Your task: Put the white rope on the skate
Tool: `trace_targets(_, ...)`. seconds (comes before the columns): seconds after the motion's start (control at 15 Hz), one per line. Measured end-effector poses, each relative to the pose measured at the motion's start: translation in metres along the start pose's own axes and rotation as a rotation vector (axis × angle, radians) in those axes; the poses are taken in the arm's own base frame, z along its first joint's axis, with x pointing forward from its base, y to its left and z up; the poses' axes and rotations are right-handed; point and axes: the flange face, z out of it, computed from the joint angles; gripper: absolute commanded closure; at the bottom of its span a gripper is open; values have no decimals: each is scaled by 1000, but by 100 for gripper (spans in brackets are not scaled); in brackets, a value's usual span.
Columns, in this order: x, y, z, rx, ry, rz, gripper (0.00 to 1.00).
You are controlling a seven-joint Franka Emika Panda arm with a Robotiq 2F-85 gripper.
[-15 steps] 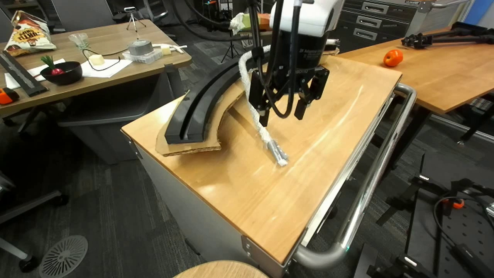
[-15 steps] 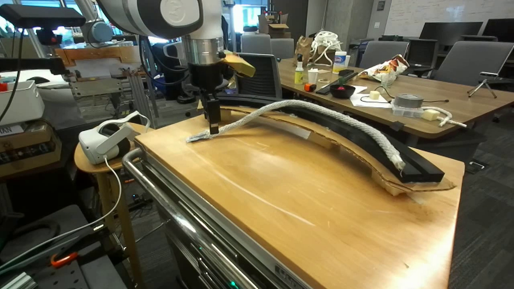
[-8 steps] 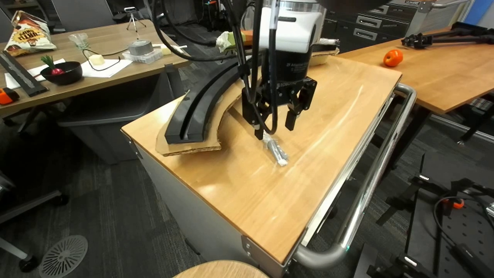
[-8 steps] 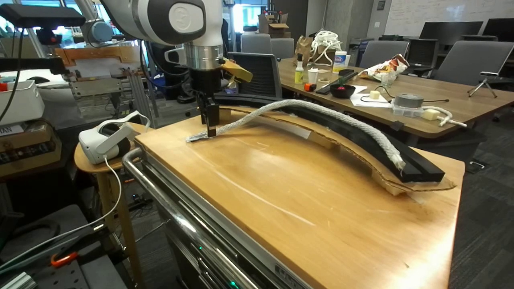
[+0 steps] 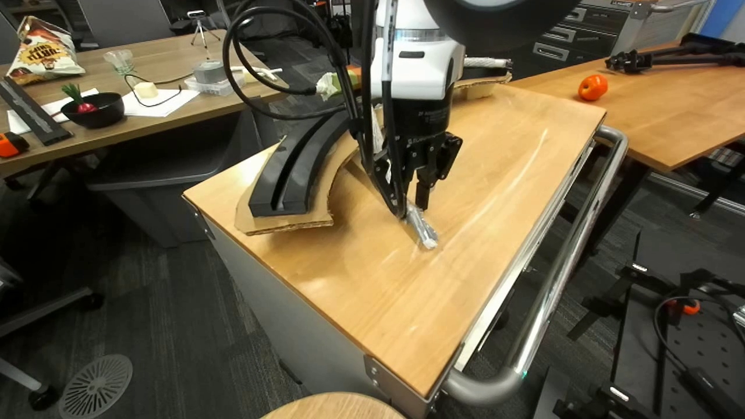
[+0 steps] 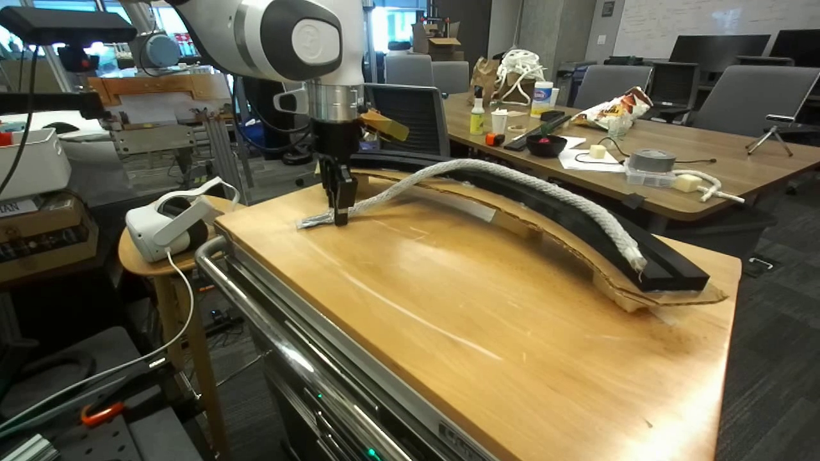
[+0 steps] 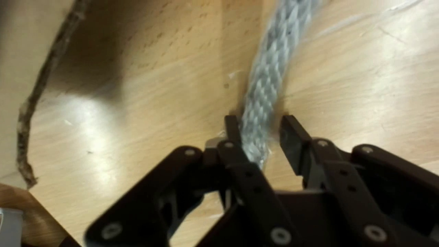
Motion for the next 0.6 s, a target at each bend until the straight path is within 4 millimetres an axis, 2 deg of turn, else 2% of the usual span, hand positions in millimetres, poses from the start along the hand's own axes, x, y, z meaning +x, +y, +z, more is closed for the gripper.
trace_targets(0.07, -2, 0, 1, 5, 2, -1, 99)
trace_targets(0.13, -3, -1, 1, 7, 3, -1, 100)
trace_targets(0.6, -9, -1, -4, 9, -3, 16, 98)
